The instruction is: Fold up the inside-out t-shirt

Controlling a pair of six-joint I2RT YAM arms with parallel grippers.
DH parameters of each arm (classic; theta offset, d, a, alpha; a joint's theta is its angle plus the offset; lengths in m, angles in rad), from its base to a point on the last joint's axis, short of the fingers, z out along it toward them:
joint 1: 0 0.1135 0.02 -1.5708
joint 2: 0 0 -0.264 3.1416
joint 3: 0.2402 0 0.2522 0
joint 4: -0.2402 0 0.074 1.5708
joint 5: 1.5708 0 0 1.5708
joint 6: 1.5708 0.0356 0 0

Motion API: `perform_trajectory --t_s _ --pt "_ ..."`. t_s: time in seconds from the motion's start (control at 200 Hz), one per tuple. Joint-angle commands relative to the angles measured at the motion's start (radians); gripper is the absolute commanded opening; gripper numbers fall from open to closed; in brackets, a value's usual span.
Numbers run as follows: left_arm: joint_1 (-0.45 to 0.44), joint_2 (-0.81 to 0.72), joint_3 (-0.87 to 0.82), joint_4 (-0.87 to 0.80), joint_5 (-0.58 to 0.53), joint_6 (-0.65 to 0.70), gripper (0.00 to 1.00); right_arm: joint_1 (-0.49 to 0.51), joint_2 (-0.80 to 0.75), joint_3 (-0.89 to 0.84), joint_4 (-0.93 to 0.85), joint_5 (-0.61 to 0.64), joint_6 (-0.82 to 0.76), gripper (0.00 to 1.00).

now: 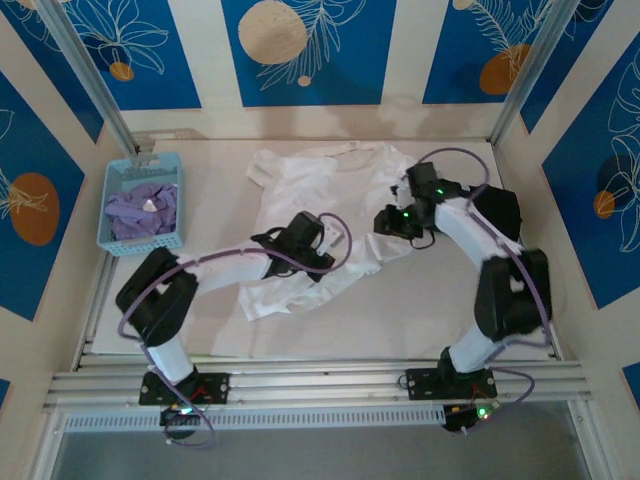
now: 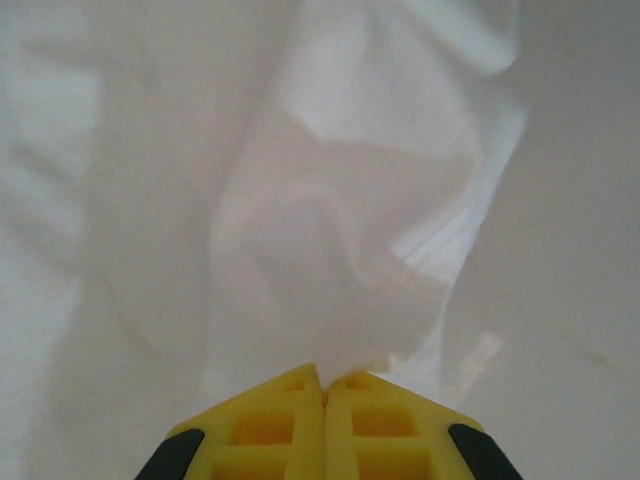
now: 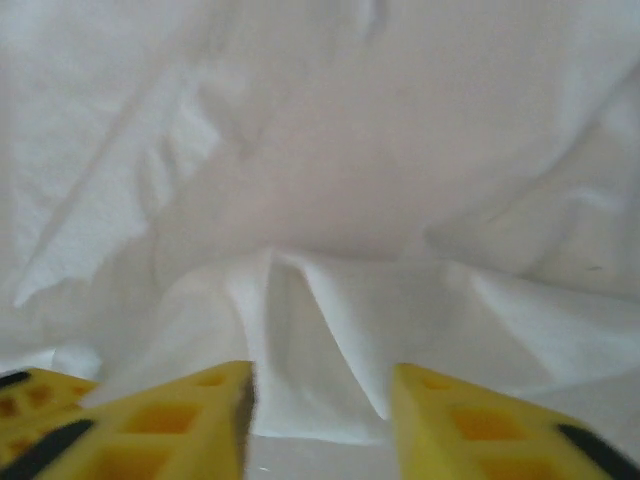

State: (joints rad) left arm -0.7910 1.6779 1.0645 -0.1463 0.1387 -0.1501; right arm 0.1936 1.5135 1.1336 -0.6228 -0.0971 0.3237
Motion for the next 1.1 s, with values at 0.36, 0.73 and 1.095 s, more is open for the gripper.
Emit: perform_trajectory --t_s 0.36,0.73,1.095 --pt "0.049 -0.236 -0.025 0.038 0.111 -0.136 0.0 0.278 -0.357 -0.496 0.66 -0.005 -0.114 0.75" --pt "0.057 -0.244 -0.041 0.033 0.125 -0.135 0.0 0.348 -0.207 -0.502 0.852 0.099 -0.135 0.63" --pt "0.077 -0.257 -0.067 0.046 0.126 -0.162 0.0 0.346 -0.282 -0.566 0.903 0.101 -0.119 0.02"
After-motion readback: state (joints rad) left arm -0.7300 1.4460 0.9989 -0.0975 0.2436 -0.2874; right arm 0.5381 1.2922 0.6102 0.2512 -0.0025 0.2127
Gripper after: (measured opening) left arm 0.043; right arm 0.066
